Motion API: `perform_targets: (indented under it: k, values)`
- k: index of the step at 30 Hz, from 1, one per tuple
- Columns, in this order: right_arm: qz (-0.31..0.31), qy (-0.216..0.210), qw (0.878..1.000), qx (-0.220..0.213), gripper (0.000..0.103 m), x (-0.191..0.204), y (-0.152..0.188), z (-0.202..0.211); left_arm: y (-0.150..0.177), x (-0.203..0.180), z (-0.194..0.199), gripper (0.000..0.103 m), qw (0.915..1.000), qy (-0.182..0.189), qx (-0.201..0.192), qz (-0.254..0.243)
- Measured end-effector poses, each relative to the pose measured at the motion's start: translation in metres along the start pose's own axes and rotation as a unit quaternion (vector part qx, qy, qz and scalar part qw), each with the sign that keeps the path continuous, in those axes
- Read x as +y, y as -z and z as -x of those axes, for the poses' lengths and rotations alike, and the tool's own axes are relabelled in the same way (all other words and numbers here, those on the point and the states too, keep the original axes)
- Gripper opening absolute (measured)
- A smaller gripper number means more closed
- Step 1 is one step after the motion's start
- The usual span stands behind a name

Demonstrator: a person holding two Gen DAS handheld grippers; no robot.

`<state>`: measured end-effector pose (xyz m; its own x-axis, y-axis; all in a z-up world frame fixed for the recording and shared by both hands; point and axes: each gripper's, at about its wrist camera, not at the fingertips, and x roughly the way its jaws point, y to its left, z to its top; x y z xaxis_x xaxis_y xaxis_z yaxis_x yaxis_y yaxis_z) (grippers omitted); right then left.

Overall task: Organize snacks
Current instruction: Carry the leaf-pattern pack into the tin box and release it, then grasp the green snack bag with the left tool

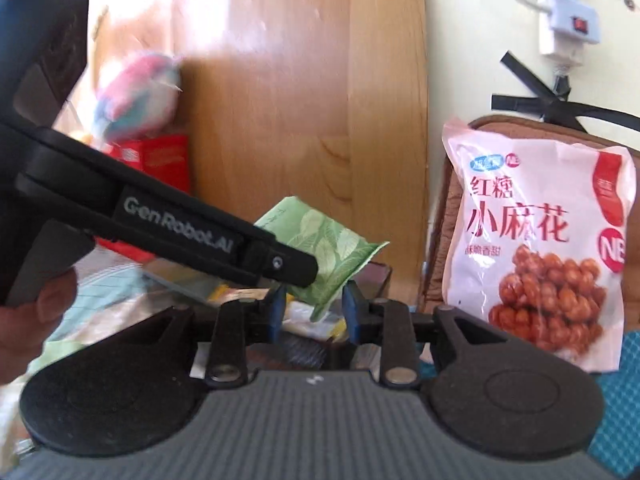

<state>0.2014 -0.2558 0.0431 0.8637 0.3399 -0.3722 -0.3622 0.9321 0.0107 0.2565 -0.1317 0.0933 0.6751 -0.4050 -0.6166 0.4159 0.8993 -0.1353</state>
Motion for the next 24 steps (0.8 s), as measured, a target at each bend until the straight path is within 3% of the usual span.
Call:
perform_targets:
  k: [1, 2, 7, 9, 13, 17, 21, 24]
  values:
    - [-0.001, 0.007, 1.000, 0.006, 0.055, -0.001, 0.000, -0.004, 0.002, 0.003, -0.008, 0.058, 1.0000, -0.008, 0.005, 0.002]
    - [-0.004, 0.008, 1.000, 0.009, 0.058, -0.002, 0.002, -0.005, 0.002, 0.005, -0.014, 0.060, 0.9999, -0.013, 0.008, 0.003]
    - [-0.013, 0.019, 1.000, -0.001, 0.061, -0.003, 0.013, 0.021, 0.010, 0.010, -0.007, 0.073, 0.9999, -0.015, 0.000, 0.005]
    - [-0.035, 0.013, 0.999, 0.000, 0.061, -0.010, 0.016, 0.032, 0.015, 0.011, 0.005, 0.073, 0.9998, -0.018, -0.002, 0.007]
    - [-0.081, -0.029, 0.996, 0.012, 0.060, -0.013, 0.034, 0.059, 0.035, 0.019, 0.045, 0.072, 0.9995, 0.023, -0.017, 0.012]
    - [-0.109, -0.077, 0.990, 0.039, 0.060, 0.000, 0.054, 0.078, 0.071, 0.033, 0.080, 0.071, 0.9984, 0.052, -0.008, 0.020]
    - [-0.093, -0.144, 0.983, 0.071, 0.060, 0.032, 0.073, 0.096, 0.116, 0.057, 0.113, 0.069, 0.9966, 0.066, 0.014, 0.048]
    - [-0.042, -0.158, 0.983, 0.085, 0.060, 0.060, 0.085, 0.108, 0.151, 0.069, 0.128, 0.060, 0.9929, 0.086, 0.041, 0.071]
